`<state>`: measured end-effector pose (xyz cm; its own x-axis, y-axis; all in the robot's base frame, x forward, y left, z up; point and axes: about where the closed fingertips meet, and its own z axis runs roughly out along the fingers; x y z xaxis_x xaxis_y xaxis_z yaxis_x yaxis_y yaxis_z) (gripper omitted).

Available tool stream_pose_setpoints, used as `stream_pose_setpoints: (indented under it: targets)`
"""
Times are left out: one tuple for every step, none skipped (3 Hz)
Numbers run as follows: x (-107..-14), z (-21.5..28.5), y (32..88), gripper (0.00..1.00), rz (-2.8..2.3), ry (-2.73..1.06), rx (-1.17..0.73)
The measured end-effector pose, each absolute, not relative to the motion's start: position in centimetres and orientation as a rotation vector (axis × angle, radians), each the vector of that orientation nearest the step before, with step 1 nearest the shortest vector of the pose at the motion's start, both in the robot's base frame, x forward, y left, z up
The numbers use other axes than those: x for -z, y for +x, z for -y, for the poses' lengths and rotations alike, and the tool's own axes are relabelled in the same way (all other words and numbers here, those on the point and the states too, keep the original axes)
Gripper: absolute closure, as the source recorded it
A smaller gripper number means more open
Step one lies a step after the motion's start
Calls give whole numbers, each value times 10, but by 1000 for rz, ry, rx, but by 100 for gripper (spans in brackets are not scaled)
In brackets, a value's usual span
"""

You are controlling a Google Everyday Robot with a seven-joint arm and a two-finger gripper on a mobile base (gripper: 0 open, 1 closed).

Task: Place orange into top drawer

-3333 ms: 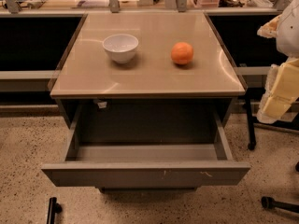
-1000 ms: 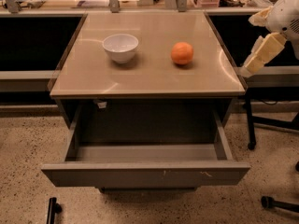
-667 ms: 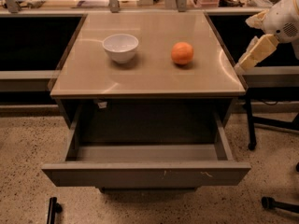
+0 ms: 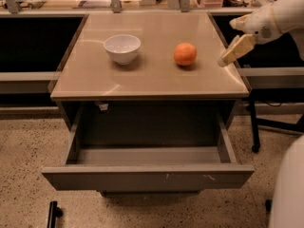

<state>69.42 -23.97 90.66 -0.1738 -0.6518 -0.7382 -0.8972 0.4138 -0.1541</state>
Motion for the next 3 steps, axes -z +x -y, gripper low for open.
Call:
stream_pose_setpoints:
  targets:
    - [-891,220,721,0,-1870,-1286,-485]
    - [-890,219,722,0,-1870,-1286,-487]
    - [-872,200,733,0,-1857,-1277,-559]
